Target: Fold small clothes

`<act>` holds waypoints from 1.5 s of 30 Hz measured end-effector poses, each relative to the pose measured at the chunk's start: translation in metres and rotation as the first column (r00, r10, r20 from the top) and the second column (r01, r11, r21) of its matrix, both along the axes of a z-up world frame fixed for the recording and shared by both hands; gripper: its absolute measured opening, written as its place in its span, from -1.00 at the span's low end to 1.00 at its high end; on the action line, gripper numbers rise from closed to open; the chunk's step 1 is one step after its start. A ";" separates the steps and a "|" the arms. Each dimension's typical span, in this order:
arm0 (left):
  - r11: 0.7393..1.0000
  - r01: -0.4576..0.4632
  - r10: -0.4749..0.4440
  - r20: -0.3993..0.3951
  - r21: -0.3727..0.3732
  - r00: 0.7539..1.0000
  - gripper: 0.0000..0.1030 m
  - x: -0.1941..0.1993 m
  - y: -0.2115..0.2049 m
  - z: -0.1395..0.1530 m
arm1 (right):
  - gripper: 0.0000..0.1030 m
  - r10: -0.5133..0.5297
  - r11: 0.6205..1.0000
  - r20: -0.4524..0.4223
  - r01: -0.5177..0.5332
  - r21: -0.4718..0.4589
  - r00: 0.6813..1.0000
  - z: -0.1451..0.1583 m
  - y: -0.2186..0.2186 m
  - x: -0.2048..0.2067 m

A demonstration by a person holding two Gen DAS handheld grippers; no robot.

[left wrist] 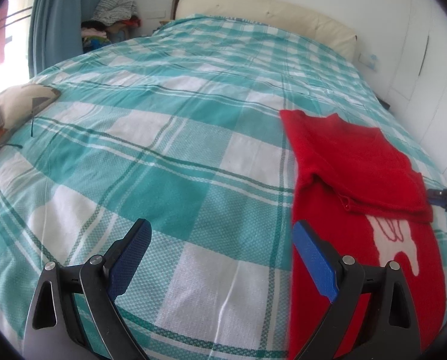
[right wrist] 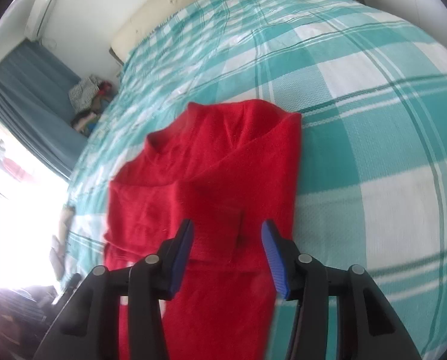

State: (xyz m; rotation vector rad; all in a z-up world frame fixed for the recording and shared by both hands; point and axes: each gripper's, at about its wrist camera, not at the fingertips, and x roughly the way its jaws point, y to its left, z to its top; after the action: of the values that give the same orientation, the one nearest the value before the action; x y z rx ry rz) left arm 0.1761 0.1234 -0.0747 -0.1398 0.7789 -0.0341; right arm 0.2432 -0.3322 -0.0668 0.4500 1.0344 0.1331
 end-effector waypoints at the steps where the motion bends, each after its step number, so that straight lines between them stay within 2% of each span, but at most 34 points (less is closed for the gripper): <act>1: 1.000 0.000 0.000 -0.009 -0.009 1.000 0.87 0.001 0.002 -0.002 | -0.39 0.019 0.999 -0.020 -0.020 -0.044 1.000 -0.006 0.005 0.010; 4: 0.999 0.006 -0.006 -0.020 -0.034 1.000 0.87 0.005 0.002 -0.005 | -0.41 0.067 0.996 -0.016 -0.068 -0.064 0.998 -0.012 0.015 0.023; 7: 1.000 0.016 -0.017 -0.025 -0.023 1.000 0.87 0.008 -0.003 -0.006 | -0.41 0.143 0.984 0.009 -0.142 -0.108 0.990 -0.009 0.028 0.026; 10: 0.999 0.032 -0.032 -0.035 0.005 0.999 0.87 0.010 -0.011 -0.009 | -0.41 0.191 0.963 -0.042 -0.195 -0.184 0.981 -0.018 0.039 0.031; 11: 0.999 0.034 -0.034 -0.037 0.017 0.999 0.87 0.010 -0.013 -0.010 | -0.62 0.213 0.957 -0.060 -0.221 -0.187 0.975 -0.021 0.042 0.032; 12: 0.999 0.036 -0.035 -0.038 0.026 0.999 0.87 0.009 -0.014 -0.011 | -0.93 0.224 0.947 -0.066 -0.233 -0.222 0.972 -0.021 0.046 0.031; 14: 0.999 0.039 -0.038 -0.034 0.031 0.999 0.87 0.008 -0.014 -0.010 | -0.92 0.222 0.939 -0.014 -0.218 -0.266 0.975 -0.009 0.045 0.024; 18: 0.999 0.037 -0.035 -0.043 0.031 0.998 0.87 0.010 -0.015 -0.012 | -0.90 0.142 0.922 0.058 -0.111 -0.370 0.988 0.009 0.036 0.011; 20: 0.999 0.033 -0.031 -0.048 0.039 0.998 0.87 0.011 -0.015 -0.013 | -0.68 0.122 0.926 0.033 -0.102 -0.363 0.992 0.006 0.030 0.009; 22: 0.999 0.029 -0.027 -0.048 0.039 0.999 0.87 0.009 -0.014 -0.013 | -0.60 0.099 0.933 0.035 -0.080 -0.350 0.994 0.006 0.024 0.003; 23: 0.999 0.025 -0.023 -0.049 0.037 0.999 0.87 0.009 -0.012 -0.013 | -0.44 0.083 0.937 0.040 -0.064 -0.342 0.996 0.006 0.019 -0.003; 24: 0.999 0.019 -0.018 -0.051 0.032 0.999 0.87 0.009 -0.011 -0.013 | -0.15 0.066 0.944 0.051 -0.046 -0.326 0.997 0.007 0.014 -0.011; 26: 1.000 0.006 -0.005 -0.057 0.019 0.998 0.87 0.009 -0.007 -0.013 | 0.12 0.031 0.957 0.090 -0.004 -0.292 0.995 0.010 0.005 -0.033; 29: 1.000 -0.007 0.007 -0.063 -0.001 0.998 0.87 0.010 -0.003 -0.013 | 0.17 0.016 0.949 0.130 0.026 -0.313 0.991 0.010 -0.002 -0.079; 31: 1.000 -0.008 0.008 -0.064 -0.004 0.998 0.87 0.009 -0.003 -0.013 | 0.22 0.005 0.932 0.159 0.053 -0.358 0.987 0.007 -0.003 -0.113; 33: 1.000 -0.005 0.005 -0.066 0.001 0.998 0.87 0.009 -0.004 -0.013 | 0.38 -0.014 0.910 0.187 0.089 -0.405 0.982 0.003 -0.004 -0.144; 35: 1.000 0.001 0.000 -0.071 0.012 0.997 0.87 0.009 -0.007 -0.014 | 0.40 -0.038 0.894 0.207 0.126 -0.430 0.978 -0.002 -0.007 -0.165; 40: 0.999 -0.004 0.007 -0.088 0.033 0.996 0.87 0.008 -0.009 -0.020 | 0.43 -0.081 0.891 0.178 0.152 -0.428 0.981 -0.030 -0.014 -0.179; 45: 1.000 -0.018 0.017 -0.122 -0.007 0.992 0.87 0.012 -0.002 -0.026 | 0.61 -0.101 0.904 0.181 0.166 -0.393 0.978 -0.041 -0.019 -0.178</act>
State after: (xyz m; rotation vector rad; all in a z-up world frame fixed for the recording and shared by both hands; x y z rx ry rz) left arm 0.1879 0.1218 -0.1002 -0.1578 0.8991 -0.0126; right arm 0.0649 -0.3511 -0.1075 0.1257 0.8437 -0.1682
